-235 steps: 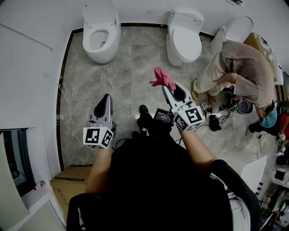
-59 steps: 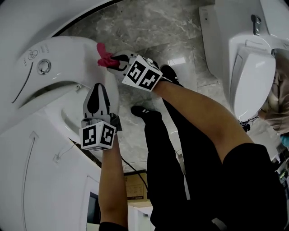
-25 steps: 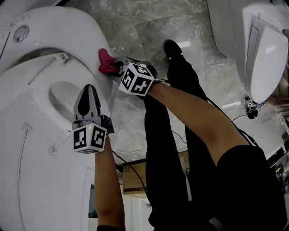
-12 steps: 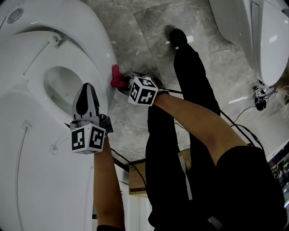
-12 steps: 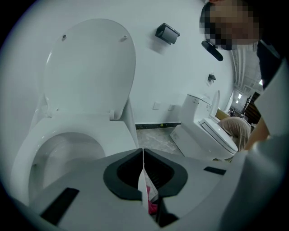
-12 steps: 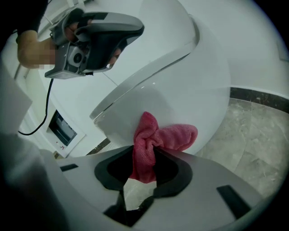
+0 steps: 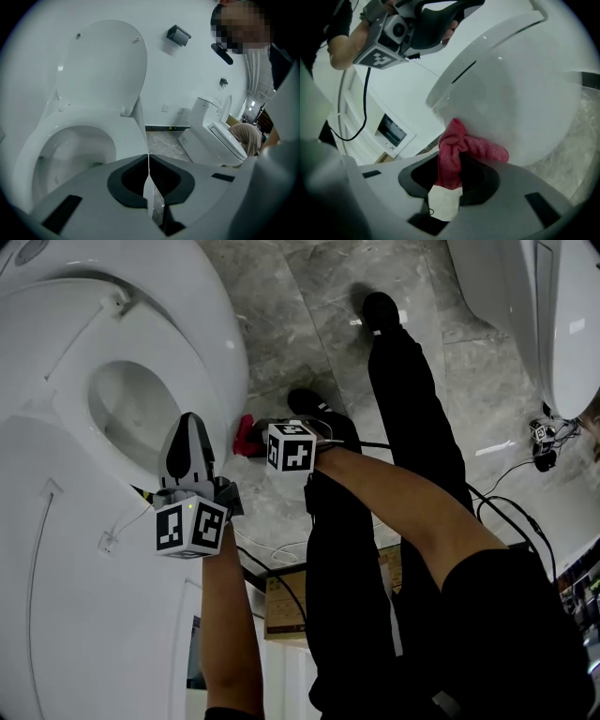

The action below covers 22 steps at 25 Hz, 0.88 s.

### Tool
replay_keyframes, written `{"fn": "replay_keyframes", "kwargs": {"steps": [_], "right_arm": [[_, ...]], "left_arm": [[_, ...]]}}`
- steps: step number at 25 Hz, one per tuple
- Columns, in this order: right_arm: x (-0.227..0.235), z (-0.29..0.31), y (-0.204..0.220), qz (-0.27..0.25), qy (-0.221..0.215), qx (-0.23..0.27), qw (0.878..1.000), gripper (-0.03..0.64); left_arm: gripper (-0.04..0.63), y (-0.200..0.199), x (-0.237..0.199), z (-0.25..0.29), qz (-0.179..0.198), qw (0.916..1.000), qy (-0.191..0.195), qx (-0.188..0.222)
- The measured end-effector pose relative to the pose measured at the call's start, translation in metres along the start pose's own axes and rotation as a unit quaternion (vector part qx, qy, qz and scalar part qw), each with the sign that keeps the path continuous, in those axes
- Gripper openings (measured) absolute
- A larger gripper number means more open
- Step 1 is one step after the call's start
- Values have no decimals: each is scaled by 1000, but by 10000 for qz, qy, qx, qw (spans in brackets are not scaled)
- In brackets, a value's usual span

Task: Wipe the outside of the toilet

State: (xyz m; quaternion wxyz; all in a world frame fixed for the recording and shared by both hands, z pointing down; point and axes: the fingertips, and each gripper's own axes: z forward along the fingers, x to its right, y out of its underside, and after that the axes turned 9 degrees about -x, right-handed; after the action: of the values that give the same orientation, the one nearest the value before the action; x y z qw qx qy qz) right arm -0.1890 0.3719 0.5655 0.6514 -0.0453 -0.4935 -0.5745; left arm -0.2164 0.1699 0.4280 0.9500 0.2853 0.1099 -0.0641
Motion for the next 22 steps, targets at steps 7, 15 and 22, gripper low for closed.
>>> {"fn": "replay_keyframes", "kwargs": {"steps": [7,15,22], "right_arm": [[12,-71,0,-264,-703,-64,9972,130],[145,-243,-56,-196,291,682,9971,130],[280,-313,-134,-43,1801,1098,9775,132]], "left_arm": [[21,-37,21,5,-71,9999,94,100],[21,-118,58,41,-85,9991,160,395],[21,-163,55,86,-193,9989,-197,383]]}}
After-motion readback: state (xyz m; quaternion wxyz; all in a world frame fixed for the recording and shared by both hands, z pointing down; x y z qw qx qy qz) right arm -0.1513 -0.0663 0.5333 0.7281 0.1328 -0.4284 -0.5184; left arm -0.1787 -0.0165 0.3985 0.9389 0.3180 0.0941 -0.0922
